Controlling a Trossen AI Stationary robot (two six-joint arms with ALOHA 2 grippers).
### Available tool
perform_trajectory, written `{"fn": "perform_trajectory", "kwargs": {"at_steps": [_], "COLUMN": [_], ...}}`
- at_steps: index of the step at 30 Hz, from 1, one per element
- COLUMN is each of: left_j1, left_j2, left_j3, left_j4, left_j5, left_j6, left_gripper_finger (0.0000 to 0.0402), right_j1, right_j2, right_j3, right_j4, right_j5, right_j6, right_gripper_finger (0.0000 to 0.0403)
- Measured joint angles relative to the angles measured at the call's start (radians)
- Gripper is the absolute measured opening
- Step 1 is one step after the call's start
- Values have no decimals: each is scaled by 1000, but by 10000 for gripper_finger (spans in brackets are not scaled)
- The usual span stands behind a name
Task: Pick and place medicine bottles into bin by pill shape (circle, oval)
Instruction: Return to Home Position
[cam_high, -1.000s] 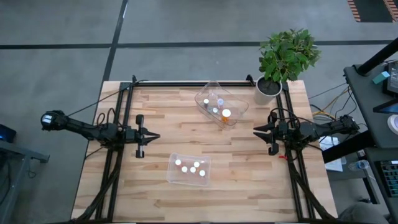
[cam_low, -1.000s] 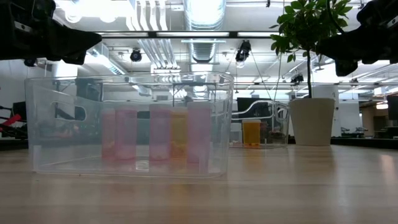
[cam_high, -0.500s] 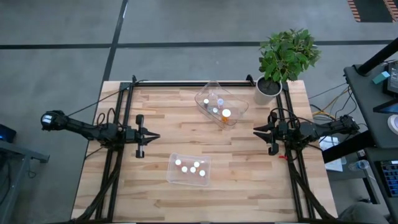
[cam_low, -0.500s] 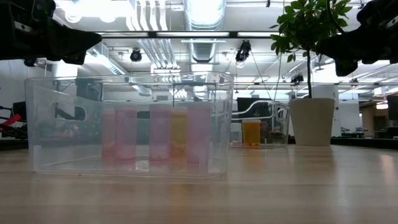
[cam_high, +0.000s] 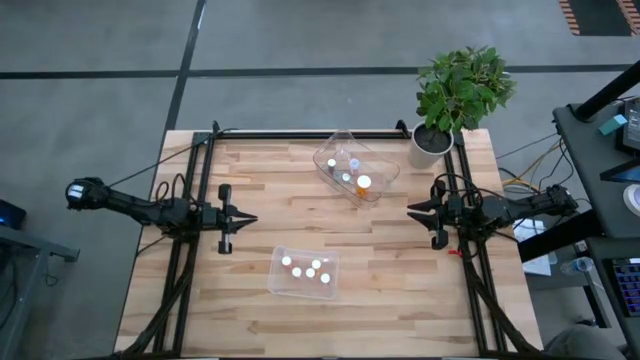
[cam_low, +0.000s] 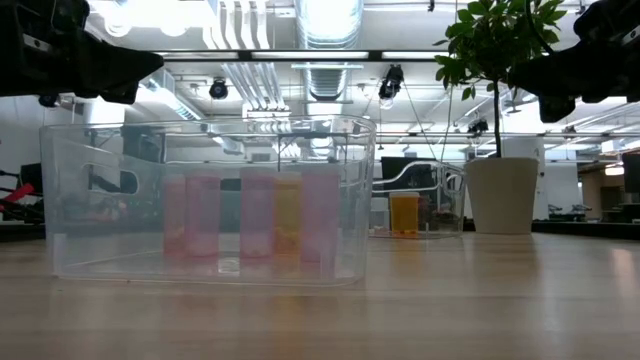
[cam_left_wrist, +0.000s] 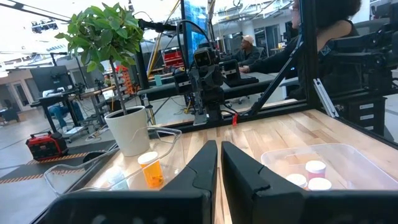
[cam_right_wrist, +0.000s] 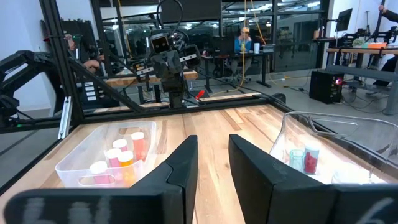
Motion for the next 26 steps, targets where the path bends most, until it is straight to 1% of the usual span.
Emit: {"fn": "perform_trajectory", "kwargs": {"at_steps": [12, 26], "left_j1": [0, 0], "left_j2": [0, 0], "left_j3": [0, 0], "left_j4": [0, 0], "left_j5": [0, 0], "left_j6": [0, 0], "left_gripper_finger": [6, 6], "right_j1": [0, 0], "right_j2": [0, 0], "right_j3": [0, 0], "right_j4": [0, 0], "right_j5": [0, 0], "right_j6": [0, 0], "right_gripper_finger": [68, 86]}}
